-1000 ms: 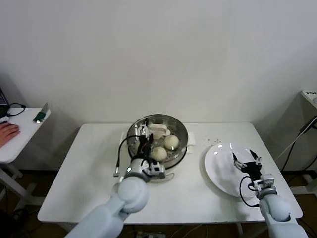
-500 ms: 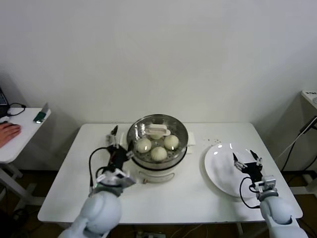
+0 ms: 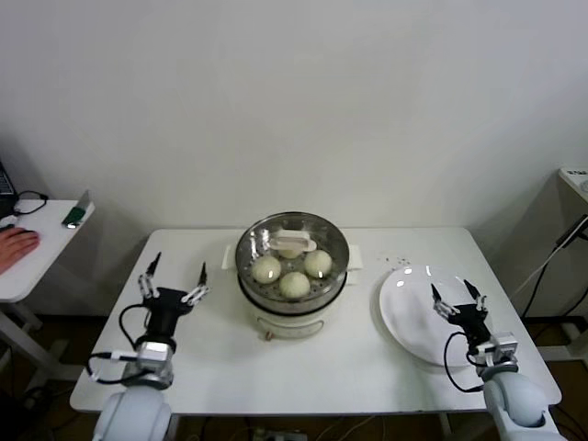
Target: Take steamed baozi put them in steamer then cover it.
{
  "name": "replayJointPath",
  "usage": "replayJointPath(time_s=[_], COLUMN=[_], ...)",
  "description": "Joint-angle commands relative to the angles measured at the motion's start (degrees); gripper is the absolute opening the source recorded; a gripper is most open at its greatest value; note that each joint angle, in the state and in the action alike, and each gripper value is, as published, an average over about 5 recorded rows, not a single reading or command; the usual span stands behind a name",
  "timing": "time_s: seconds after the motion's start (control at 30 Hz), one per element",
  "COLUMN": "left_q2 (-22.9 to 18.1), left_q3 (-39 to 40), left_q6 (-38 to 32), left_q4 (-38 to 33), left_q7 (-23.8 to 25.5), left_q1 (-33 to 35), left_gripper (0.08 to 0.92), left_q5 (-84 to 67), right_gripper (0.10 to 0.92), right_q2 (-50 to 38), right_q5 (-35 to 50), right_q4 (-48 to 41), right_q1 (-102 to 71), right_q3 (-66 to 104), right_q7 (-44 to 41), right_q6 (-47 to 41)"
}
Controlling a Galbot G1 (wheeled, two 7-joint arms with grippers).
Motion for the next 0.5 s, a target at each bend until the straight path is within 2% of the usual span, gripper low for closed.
replayJointPath(time_s=[0.03,0.5], left_q2=[-4.00,-3.68], left_q3=[-8.69,-7.61], left_q6=[-16.81,-15.35], left_q4=[9.69,10.16], left_q7=[-1.55,-1.21], left_q1=[5.83,4.72], left_gripper=[0.823,0.823], left_q5=[-12.79,-13.30], right_gripper=[0.823,0.823], right_q2=[0.36,0.57], right_q5=[2.38,2.32], right_q4=[1.89,1.47], right_q1=[-2.19,-2.20], right_q3=[1.28,1.42], right_q7=[-1.22,-1.69], right_q6=[1.88,2.44])
